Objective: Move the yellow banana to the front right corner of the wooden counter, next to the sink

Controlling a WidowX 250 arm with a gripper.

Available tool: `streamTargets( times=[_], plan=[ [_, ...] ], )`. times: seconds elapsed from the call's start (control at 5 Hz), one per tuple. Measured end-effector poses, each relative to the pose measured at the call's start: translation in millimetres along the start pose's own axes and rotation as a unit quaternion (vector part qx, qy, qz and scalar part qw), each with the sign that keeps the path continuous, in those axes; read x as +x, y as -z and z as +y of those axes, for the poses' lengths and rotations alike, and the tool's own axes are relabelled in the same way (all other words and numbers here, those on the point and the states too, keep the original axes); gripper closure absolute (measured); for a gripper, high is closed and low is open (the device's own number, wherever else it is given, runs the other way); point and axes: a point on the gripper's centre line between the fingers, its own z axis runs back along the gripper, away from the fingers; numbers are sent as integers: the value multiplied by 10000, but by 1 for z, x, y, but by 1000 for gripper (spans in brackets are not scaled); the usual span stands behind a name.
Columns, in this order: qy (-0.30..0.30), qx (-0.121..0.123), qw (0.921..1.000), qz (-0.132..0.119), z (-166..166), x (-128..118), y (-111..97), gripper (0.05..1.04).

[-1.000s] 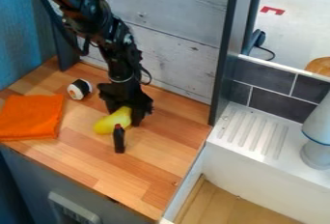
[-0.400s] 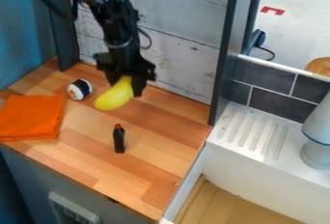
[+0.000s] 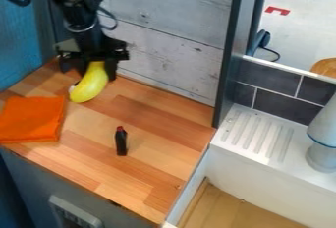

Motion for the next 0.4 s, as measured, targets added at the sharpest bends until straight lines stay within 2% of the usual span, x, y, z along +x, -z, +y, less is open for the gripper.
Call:
streamTargets(
  times=[0.2,0.4],
  plan=[
    [-491,63,9987,-73,11,3,1,486],
    [-669,148,9976,-21,14,-2,3,486]
  ],
)
